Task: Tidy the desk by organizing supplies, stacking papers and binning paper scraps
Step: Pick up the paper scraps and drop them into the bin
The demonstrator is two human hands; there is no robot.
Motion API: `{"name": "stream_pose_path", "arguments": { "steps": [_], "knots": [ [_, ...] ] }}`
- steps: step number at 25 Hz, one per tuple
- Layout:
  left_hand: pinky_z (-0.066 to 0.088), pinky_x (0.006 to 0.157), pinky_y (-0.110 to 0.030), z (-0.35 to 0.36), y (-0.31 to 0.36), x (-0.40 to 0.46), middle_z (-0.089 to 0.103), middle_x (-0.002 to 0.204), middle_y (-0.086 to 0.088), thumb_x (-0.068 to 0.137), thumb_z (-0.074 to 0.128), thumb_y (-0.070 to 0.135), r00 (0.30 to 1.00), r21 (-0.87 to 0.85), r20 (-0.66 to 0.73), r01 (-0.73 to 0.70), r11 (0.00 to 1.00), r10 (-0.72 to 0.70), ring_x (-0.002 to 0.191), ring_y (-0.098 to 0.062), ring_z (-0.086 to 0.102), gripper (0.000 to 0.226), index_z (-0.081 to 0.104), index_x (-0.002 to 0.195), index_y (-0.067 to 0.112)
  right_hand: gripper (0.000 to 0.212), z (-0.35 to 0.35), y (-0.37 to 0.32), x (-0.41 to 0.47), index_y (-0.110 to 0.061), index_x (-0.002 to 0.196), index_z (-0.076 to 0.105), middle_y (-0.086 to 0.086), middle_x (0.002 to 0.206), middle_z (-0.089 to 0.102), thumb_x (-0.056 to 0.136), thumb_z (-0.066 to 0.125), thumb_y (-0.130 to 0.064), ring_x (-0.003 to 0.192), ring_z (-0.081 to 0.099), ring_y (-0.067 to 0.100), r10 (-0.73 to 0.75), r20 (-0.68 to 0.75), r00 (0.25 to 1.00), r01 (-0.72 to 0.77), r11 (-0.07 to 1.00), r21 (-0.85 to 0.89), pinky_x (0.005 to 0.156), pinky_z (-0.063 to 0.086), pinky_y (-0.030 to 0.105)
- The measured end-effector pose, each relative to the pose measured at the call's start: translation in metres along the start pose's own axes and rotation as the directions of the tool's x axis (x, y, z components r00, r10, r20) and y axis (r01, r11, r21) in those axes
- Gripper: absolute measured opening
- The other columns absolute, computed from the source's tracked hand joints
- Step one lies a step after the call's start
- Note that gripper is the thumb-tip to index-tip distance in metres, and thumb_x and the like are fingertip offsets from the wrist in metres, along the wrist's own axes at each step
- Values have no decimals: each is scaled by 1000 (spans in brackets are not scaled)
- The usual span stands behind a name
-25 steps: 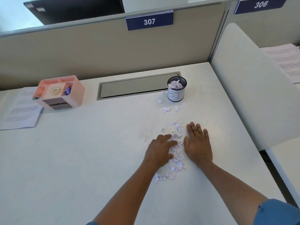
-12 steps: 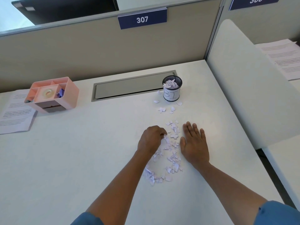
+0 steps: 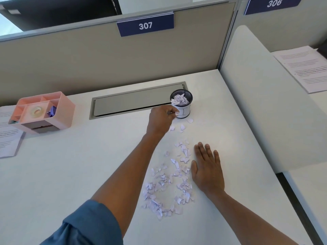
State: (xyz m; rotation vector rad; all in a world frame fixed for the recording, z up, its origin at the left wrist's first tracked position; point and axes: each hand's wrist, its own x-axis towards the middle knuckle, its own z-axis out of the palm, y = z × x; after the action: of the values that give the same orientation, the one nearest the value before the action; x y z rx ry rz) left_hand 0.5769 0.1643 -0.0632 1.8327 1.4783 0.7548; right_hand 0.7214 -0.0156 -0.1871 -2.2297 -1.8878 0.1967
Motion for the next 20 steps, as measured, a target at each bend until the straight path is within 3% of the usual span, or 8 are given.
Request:
{"name": "stream_pose_path", "arguments": {
  "steps": [5,11,20],
  "knots": [
    [54,80,-30,6,16,60,78,89,-4,85,69,6,999,68,-34,-24,997,26,85,-21,71,15,80,94,11,59,2,1,1,-15,152,33,2,161,28,95,36,-32,150,22,23,3,12,1000,-3,1000,12,122,17,48],
    [39,65,-22,29,17,96,75,88,-3,85,66,9,997,222,78,1,975,-19,84,-21,66,17,79,94,16,59,3,2,3,-16,152,32,0,161,27,95,37,-32,151,20,22,18,19,1000,-18,999,38,122,16,47],
    [55,79,-33,44,26,103,71,107,-10,88,64,9,978,446,201,-37,895,-60,95,-30,66,23,77,105,16,60,4,2,3,-17,153,30,-2,162,24,96,34,-33,151,17,20,36,51,998,-37,999,26,122,16,47]
  ]
}}
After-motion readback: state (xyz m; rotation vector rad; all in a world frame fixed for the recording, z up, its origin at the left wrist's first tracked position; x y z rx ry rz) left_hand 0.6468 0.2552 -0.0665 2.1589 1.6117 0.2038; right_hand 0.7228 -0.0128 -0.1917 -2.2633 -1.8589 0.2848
